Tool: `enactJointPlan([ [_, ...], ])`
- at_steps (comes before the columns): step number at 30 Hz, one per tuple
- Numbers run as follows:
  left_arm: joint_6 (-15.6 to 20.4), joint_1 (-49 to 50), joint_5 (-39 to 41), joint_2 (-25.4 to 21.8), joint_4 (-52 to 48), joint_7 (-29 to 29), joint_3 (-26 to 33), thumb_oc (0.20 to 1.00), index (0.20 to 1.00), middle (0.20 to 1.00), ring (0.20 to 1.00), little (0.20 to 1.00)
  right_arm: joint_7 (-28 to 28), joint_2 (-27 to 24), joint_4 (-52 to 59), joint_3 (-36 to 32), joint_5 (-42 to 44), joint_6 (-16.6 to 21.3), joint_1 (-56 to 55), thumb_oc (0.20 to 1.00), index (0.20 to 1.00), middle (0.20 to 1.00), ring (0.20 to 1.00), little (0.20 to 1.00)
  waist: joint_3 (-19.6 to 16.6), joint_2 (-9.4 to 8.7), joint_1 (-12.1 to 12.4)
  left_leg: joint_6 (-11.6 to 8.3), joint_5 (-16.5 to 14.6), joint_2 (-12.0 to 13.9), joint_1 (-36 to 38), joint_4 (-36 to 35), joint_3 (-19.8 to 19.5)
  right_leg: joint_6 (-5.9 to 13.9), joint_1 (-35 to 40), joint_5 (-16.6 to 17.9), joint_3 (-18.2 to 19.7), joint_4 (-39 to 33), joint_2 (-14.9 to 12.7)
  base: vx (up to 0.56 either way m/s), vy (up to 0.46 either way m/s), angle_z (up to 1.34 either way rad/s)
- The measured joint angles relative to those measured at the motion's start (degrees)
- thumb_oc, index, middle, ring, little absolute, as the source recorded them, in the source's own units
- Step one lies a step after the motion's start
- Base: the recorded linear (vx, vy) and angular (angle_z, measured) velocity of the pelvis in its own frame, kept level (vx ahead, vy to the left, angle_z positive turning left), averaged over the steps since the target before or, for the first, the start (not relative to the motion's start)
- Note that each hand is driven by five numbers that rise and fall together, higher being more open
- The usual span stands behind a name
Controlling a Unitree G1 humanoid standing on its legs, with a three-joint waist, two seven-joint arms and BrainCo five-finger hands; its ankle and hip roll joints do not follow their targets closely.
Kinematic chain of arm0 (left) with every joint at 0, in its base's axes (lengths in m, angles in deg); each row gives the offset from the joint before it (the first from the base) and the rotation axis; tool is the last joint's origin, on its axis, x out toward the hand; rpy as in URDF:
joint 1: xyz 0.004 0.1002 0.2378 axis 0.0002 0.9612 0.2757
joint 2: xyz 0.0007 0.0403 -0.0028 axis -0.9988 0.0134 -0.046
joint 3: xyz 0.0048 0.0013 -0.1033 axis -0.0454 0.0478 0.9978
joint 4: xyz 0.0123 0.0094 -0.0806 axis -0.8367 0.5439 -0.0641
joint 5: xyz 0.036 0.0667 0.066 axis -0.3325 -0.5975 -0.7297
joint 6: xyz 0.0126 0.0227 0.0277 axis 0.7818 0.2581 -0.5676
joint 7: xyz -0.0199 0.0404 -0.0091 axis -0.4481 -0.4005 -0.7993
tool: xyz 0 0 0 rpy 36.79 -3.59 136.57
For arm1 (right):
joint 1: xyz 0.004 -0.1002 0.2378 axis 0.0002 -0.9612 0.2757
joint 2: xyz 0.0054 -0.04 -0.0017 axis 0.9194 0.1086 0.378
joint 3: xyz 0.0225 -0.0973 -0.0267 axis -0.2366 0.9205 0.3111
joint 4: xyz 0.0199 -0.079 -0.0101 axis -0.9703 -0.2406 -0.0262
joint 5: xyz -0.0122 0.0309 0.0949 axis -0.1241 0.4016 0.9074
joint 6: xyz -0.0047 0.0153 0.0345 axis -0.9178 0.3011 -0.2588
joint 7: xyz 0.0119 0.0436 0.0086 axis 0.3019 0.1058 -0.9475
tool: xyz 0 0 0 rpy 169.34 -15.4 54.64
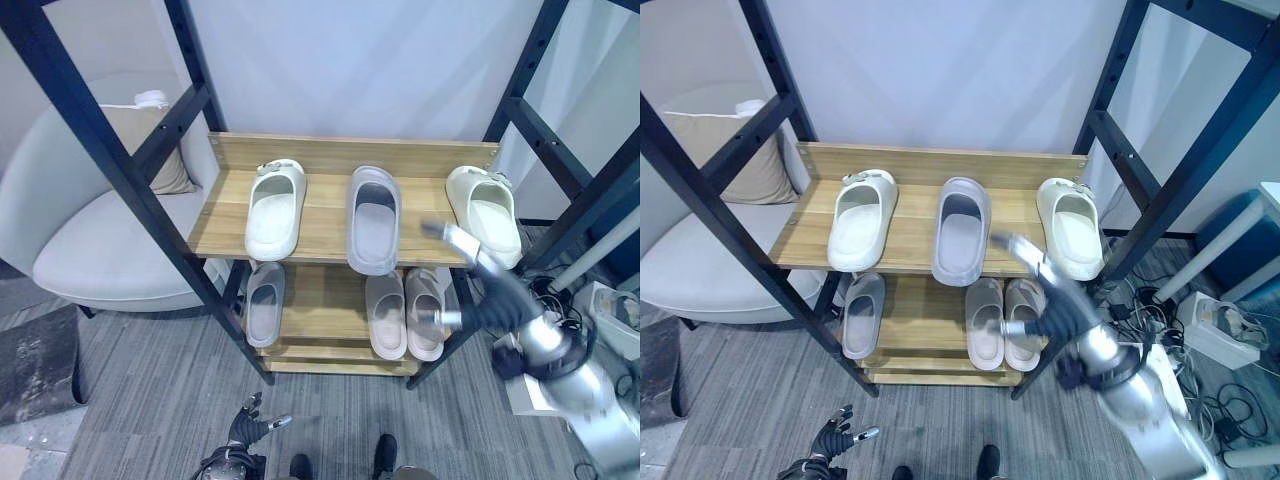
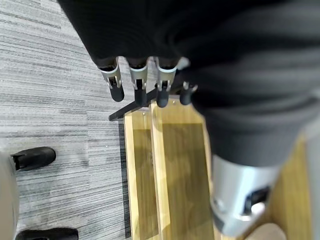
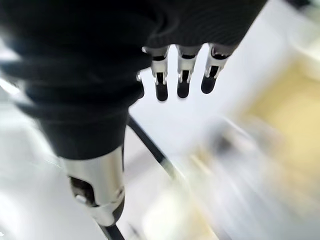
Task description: Arrange the slippers neatly on the shoe rack.
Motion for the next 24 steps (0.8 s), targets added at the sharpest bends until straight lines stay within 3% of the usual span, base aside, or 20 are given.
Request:
enactJointPlan([
  [4,0.08,0.39,1.86,-0.62,-0.19,-0.33,-0.37,1.0,1.0,1.0,1.0,1.0,-5.6,2.34,-9.34,3.28,1.24,-0.15,12.76,1.0,1.0,1.0,1.0,1.0,-1.29,-0.56,3.68,-0.42,0.34,0.03,-0.16,0.37,-0.9,-0.03,0.12,-0.04,-0.81,0.01,0.03,0.03,0.015,0.15],
  [8,-0.01,0.57,1.89,-1.62,0.14,-0.32,-0.34,1.0,1.0,1.0,1.0,1.0,-8.54,2.43,-20.75,6.94,-1.74,-3.54,15.95,1.0,1.0,1.0,1.0,1.0,-1.62,-2.76,5.66,0.32,1.16,-0.14,-1.2,0.39,-2.23,0.0,0.04,-0.06,-2.22,0.31,-0.26,0.01,-0.006,0.2],
  [12,0.19,0.51,4.38,-1.83,0.07,-0.21,-0.27,1.0,1.0,1.0,1.0,1.0,-10.28,2.17,-28.96,8.14,-3.47,-5.46,17.21,1.0,1.0,1.0,1.0,1.0,-0.61,-3.82,7.58,-0.09,0.93,-0.53,-2.26,0.44,-4.11,0.27,0.01,-0.44,-4.14,0.3,-0.73,0.02,-0.006,0.24],
  [19,0.72,-0.17,4.56,-4.5,1.06,0.23,0.4,1.0,1.0,1.0,1.0,1.0,-13.12,-4.97,-32.66,7.53,-9.6,-7.69,20.92,1.0,1.0,1.0,1.0,1.0,4.01,-4.54,9.8,0.13,1.66,-0.74,-4.35,0.85,-6.44,0.18,-1.06,-0.44,-6.28,0.3,-0.88,0.02,0.009,0.16],
  [24,0.5,1.07,4.36,-4.67,2.61,0.96,0.4,1.0,1.0,1.0,1.0,1.0,-14.6,-5.5,-32.98,1.62,-9.79,-8.55,20.23,1.0,1.0,1.0,1.0,1.0,4.91,-4.42,10.31,0.17,1.7,-0.76,-4.14,0.45,-6.67,-0.4,-0.81,-0.07,-6.17,0.3,-0.85,0.05,0.036,0.07],
])
